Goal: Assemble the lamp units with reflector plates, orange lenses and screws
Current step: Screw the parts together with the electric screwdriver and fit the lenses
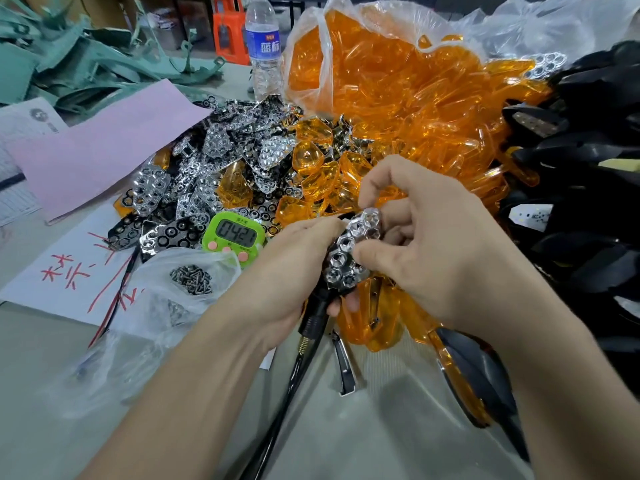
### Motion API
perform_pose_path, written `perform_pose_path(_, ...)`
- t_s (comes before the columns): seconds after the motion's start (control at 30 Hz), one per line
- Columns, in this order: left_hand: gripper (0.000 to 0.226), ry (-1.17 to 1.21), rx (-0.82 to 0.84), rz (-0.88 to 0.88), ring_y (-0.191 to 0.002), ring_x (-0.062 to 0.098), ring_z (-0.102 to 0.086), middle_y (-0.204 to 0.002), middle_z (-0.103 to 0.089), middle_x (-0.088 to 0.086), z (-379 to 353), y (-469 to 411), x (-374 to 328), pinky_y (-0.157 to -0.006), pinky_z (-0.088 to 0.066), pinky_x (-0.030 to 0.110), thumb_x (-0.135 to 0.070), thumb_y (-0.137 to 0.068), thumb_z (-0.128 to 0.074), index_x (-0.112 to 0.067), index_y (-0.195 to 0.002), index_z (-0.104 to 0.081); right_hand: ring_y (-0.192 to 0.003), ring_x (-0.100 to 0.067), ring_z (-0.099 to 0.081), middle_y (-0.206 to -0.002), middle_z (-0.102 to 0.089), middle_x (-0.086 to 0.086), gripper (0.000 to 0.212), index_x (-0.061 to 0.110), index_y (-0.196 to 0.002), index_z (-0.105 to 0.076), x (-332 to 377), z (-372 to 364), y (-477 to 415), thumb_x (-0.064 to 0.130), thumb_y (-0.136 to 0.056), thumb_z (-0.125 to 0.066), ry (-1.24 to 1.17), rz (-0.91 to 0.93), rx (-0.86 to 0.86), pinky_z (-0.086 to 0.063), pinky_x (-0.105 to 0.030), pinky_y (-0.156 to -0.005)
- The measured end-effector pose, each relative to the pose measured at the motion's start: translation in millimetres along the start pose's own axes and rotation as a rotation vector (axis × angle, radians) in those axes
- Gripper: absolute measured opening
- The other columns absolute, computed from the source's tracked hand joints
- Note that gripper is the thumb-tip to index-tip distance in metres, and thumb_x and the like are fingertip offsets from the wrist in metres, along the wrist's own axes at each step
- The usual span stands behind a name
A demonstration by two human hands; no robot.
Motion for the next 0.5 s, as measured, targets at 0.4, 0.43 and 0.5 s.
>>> perform_pose_path(0.4, 0.029, 0.16, 0.0, 0.09, -0.054, 0.028, -0.063, -0.074, -0.069, 0.017, -4, 0, 4, -0.045, -0.052, 0.029, -0.022, -0.102, -0.054, -0.006, -0.085, -0.071, -0.047, -0.013, -0.056, -0.066, -0.062, -0.018, 0.021, 0.014, -0.104, -0.064, -17, -7, 13, -0.005, -0.094, -0.067, -0.578, 0.042, -0.187, -0.051, -0.023, -0.046)
perform_pose_path(0.43, 0.026, 0.194, 0.006, 0.105, -0.056, 0.028, -0.065, -0.075, -0.069, 0.017, -4, 0, 5, -0.048, -0.053, 0.03, -0.02, -0.101, -0.055, -0.004, -0.088, -0.071, -0.049, -0.013, -0.057, -0.066, -0.063, -0.018, 0.022, 0.015, -0.104, -0.064, -17, -7, 13, -0.005, -0.094, -0.067, -0.573, 0.044, -0.19, -0.053, -0.026, -0.047)
perform_pose_path(0.5, 0.023, 0.236, -0.006, 0.134, -0.062, 0.029, -0.068, -0.078, -0.07, 0.019, -3, 0, 7, -0.052, -0.057, 0.031, -0.017, -0.099, -0.057, 0.0, -0.093, -0.071, -0.052, -0.014, -0.059, -0.066, -0.067, -0.012, 0.023, 0.017, -0.103, -0.064, -18, -7, 14, -0.003, -0.093, -0.069, -0.528, 0.04, -0.195, -0.056, -0.034, -0.047)
Point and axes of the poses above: each hand's wrist, its own y-axis away from the middle knuckle, its own z-axis out of the back of the hand, x = y × z, the point moved 8 cm from there along -y, towards the middle knuckle
